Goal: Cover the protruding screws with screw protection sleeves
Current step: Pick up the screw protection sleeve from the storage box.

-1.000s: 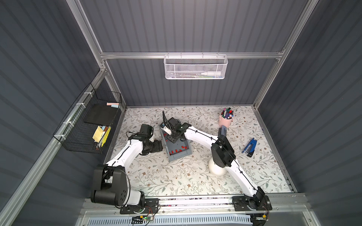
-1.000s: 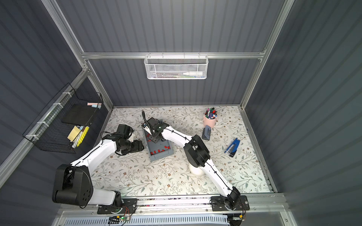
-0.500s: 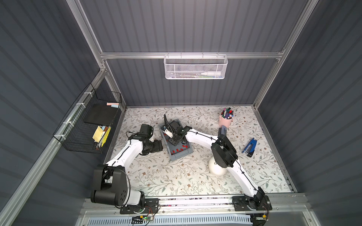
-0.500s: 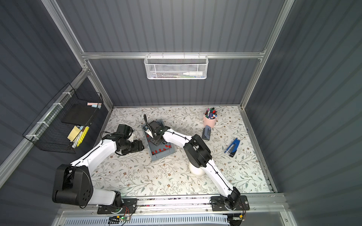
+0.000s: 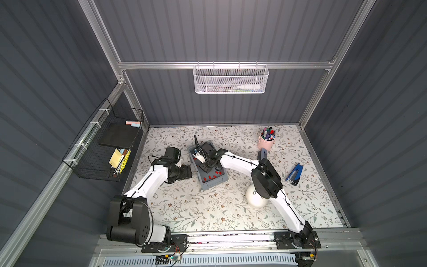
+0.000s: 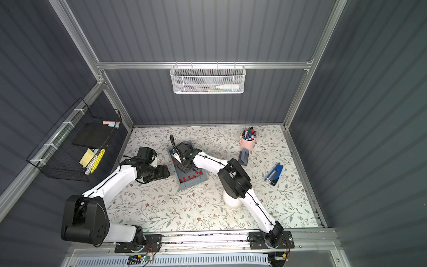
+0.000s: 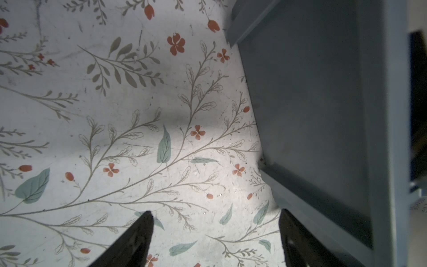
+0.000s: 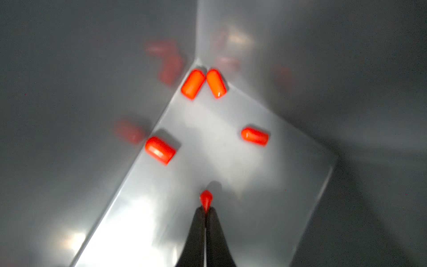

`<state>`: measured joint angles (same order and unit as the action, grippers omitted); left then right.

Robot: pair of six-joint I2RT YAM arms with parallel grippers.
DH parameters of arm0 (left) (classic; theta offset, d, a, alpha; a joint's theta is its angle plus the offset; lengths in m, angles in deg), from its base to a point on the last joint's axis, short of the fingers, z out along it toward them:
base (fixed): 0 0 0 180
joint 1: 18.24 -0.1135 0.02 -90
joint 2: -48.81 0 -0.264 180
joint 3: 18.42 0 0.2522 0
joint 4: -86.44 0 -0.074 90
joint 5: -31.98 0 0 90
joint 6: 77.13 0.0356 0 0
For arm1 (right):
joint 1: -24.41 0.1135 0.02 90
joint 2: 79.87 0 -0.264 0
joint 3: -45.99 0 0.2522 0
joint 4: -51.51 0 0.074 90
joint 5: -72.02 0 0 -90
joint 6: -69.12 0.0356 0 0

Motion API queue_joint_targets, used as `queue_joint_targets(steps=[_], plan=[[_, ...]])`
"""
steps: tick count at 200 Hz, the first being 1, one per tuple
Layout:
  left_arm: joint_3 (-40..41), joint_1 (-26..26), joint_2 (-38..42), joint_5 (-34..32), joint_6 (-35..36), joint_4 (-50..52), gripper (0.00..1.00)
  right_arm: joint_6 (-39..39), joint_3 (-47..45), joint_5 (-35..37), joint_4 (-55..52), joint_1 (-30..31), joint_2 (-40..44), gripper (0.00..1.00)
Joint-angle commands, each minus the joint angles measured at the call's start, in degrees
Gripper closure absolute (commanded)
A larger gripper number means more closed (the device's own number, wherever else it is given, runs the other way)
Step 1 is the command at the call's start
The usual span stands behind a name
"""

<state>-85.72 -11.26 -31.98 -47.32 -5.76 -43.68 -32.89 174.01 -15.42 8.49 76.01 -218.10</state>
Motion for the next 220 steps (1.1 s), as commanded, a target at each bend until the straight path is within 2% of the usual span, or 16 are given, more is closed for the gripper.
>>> queue_joint_targets(steps=[1,73,220], plan=[[0.8,-0.5,1.5,0.9,-0.8,0.4,0.16,2.1,-1.6,-0.4,-2.6,0.0,3.8,0.96],[0.8,-0.4,1.8,1.3,-0.9,0.5,0.16,2.3,-2.7,-0.9,-9.9,0.3,3.9,0.90],[0.8,-0.4,2.8,1.3,-0.9,0.9,0.15,2.1,-0.1,-0.4,-11.5,0.5,0.3,0.78]])
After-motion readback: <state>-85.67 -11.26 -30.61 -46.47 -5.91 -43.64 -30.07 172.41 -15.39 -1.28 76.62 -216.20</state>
